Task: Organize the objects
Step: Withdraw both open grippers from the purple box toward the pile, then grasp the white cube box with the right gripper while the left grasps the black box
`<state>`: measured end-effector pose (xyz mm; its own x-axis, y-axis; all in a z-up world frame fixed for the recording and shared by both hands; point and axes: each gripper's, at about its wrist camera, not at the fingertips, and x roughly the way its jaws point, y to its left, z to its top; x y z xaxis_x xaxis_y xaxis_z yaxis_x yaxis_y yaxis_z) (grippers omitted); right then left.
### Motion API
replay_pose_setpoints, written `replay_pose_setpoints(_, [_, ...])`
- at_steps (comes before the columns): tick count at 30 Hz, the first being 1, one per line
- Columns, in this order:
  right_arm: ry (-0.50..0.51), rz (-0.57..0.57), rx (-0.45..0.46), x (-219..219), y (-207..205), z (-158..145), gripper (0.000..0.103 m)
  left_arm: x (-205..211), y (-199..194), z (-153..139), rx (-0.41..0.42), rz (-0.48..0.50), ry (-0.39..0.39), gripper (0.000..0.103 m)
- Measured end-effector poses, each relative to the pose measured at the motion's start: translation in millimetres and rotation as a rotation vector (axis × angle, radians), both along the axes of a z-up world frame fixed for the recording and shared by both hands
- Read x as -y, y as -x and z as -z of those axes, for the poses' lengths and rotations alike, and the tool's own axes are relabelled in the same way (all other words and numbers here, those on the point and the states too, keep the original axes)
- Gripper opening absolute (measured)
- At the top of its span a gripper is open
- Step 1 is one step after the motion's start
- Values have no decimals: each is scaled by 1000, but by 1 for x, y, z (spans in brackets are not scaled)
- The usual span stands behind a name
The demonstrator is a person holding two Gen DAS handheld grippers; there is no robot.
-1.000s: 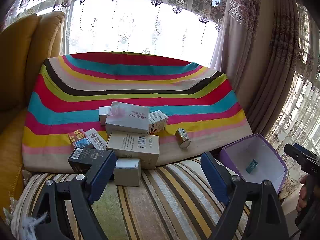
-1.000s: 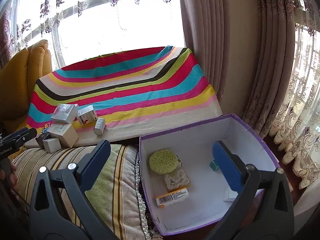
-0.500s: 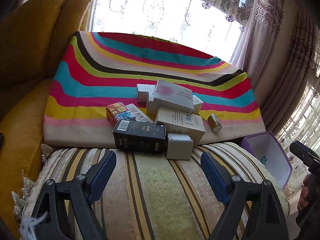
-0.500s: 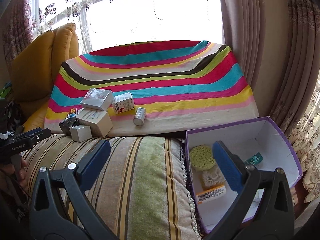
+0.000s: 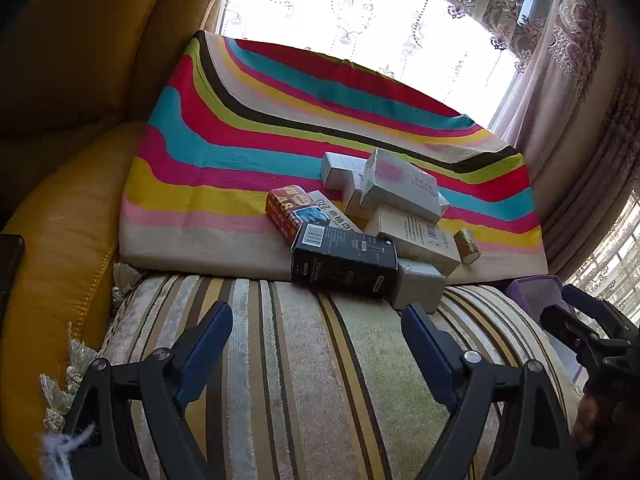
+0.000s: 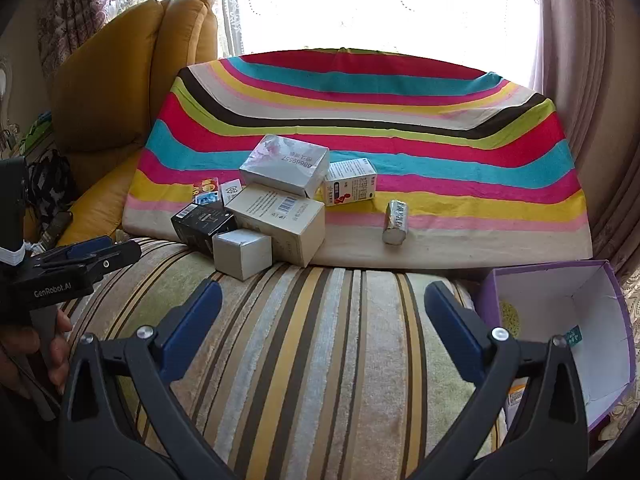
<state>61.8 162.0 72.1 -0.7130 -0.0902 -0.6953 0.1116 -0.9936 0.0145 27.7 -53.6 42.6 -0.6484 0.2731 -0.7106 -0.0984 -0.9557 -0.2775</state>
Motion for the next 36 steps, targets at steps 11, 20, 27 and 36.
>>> replay_pose_setpoints(11, [-65,-40,82,62,34,24,95,18,9,4,24,-11,-13,87])
replay_pose_setpoints(20, [-96,1,150,84,61,44,88,29,23,11,63,-3,-46,87])
replay_pose_setpoints(27, [-93,46,186,85,79,51,79,32,34,14,72,16,-69,87])
replay_pose_setpoints(36, [-72,86,218,81,89,60,57,22,46,16,78,58,-83,87])
